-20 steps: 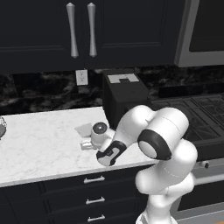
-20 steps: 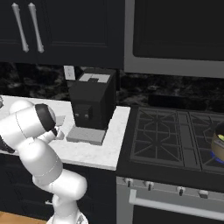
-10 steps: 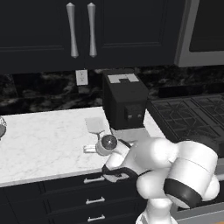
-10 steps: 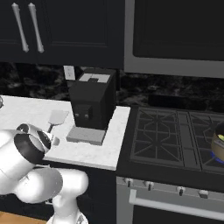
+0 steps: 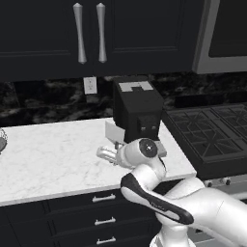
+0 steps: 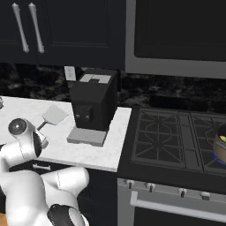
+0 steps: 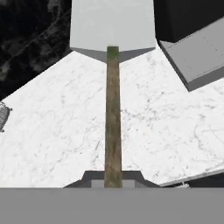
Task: Put the cucumber and garlic in the pot. Retrieve the spatula and lightly stir the vegetables in the pot.
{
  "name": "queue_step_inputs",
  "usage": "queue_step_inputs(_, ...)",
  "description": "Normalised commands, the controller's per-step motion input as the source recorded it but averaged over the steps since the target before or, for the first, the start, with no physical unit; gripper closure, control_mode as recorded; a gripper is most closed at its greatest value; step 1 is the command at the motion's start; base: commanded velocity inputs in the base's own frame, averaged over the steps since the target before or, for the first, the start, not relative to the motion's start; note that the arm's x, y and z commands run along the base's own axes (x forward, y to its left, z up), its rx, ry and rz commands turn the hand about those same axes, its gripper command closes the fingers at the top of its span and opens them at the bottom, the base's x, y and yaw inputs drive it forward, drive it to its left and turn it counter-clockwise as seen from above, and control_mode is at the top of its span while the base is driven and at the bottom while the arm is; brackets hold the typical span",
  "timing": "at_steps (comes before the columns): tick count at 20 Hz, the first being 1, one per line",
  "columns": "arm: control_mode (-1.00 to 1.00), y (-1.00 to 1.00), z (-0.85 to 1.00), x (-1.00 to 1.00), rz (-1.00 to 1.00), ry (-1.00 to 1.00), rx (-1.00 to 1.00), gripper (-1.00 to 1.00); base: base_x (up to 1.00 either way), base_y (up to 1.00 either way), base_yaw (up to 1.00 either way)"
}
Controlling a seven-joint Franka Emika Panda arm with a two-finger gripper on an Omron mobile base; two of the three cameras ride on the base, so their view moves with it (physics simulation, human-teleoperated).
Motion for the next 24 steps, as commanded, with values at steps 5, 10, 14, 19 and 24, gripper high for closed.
queue_step_inputs(5,-1.00,0.00,1.00,-0.63,-0.15,0.23,0.23,1.00,0.00,0.00,0.00)
queue_step_inputs(10,-1.00,0.00,1.00,-0.35,-0.18,0.34,0.13,1.00,0.00,0.00,0.00)
queue_step_inputs(14,-1.00,0.00,0.94,-0.17,-0.15,0.37,0.04,1.00,0.00,0.00,0.00)
queue_step_inputs(19,-1.00,-0.11,0.29,0.03,-0.05,0.24,-0.10,1.00,0.00,0.00,0.00)
queue_step_inputs(24,-1.00,-0.31,-0.26,0.08,0.00,0.00,-0.27,1.00,0.00,0.00,0.00)
